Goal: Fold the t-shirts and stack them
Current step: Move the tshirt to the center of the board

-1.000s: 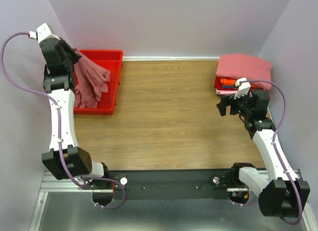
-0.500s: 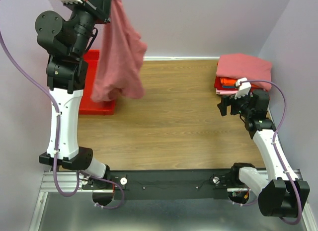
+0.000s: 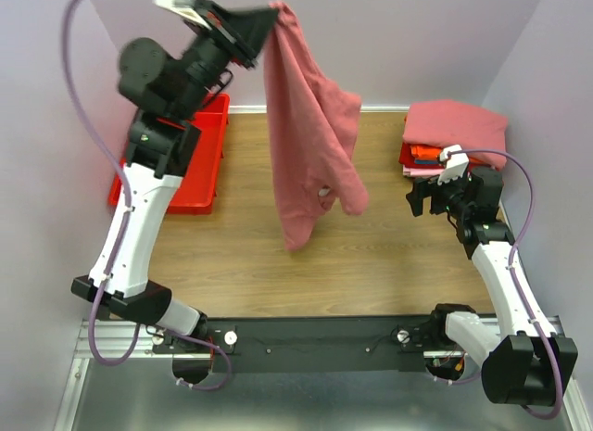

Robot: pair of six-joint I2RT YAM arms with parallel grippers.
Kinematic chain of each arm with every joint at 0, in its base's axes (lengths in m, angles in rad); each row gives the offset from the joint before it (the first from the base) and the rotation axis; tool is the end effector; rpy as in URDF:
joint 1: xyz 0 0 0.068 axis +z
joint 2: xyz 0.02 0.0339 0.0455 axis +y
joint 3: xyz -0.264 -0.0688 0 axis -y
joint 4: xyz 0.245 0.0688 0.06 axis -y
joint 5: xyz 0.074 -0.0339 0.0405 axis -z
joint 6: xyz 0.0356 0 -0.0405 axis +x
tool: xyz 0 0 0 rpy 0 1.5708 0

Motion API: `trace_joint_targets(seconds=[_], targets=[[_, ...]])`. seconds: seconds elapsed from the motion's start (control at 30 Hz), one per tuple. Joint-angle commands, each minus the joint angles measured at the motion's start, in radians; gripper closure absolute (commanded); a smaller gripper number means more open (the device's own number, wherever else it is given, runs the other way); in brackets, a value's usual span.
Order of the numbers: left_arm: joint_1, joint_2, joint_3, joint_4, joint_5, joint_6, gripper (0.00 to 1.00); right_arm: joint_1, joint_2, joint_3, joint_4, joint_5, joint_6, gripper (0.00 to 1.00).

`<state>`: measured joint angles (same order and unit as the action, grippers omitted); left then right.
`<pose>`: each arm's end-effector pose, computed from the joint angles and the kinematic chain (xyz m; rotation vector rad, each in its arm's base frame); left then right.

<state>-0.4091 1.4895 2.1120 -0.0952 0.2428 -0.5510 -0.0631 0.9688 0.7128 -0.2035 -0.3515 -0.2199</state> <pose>0.2319 -0.1099 0.6229 0.1531 1.1008 -0.9910 0.2193 -0.0016 0.2795 -0.3751 1.9692 0.1758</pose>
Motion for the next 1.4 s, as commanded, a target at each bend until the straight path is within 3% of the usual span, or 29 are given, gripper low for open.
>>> trace_joint_targets(seconds=[0.0,0.27,0.37,0.4,0.43,0.57,0.63,0.67,0.77,0.83,0.9,1.07,1.37], targets=[[-0.053,-0.04,-0.191,0.084,0.082,-0.023,1.0,-0.009,-0.001,-0.015,0.001,0.034,-0.018,0.0],[-0.068,-0.088,-0.788,0.221,0.044,-0.026,1.0,-0.012,0.01,-0.019,0.0,0.029,-0.021,0.0],[-0.065,0.003,-0.843,0.174,0.036,0.055,0.7,-0.014,0.014,-0.022,0.001,0.019,-0.024,0.0],[-0.066,0.024,-0.843,0.137,0.03,0.086,0.47,-0.014,0.015,-0.024,0.0,0.007,-0.029,0.0],[-0.068,0.037,-0.846,0.124,0.012,0.12,0.41,-0.014,0.018,-0.026,-0.002,-0.007,-0.033,0.0],[-0.069,-0.035,-0.894,0.103,-0.182,0.235,0.28,-0.014,0.016,-0.038,-0.043,-0.159,-0.088,0.0],[-0.068,-0.111,-0.909,0.063,-0.279,0.311,0.24,-0.014,0.03,-0.03,-0.126,-0.34,-0.162,0.0],[-0.069,-0.139,-0.919,0.046,-0.301,0.336,0.23,-0.014,0.034,-0.023,-0.157,-0.469,-0.189,0.0],[-0.068,-0.276,-0.98,0.025,-0.333,0.364,0.16,-0.012,0.07,-0.007,-0.272,-0.625,-0.291,0.0],[-0.063,-0.386,-1.142,0.069,-0.256,0.314,0.09,0.006,0.108,-0.001,-0.287,-0.699,-0.305,0.0],[-0.059,-0.469,-1.272,0.132,-0.1,0.234,0.09,0.06,0.177,0.025,-0.29,-0.699,-0.293,0.0],[-0.062,-0.567,-1.472,0.157,0.051,0.045,0.09,0.267,0.3,0.175,-0.323,-0.534,-0.259,0.01],[-0.091,-0.69,-1.647,0.143,0.07,-0.052,0.09,0.466,0.688,0.415,-0.3,-0.512,0.002,0.13]])
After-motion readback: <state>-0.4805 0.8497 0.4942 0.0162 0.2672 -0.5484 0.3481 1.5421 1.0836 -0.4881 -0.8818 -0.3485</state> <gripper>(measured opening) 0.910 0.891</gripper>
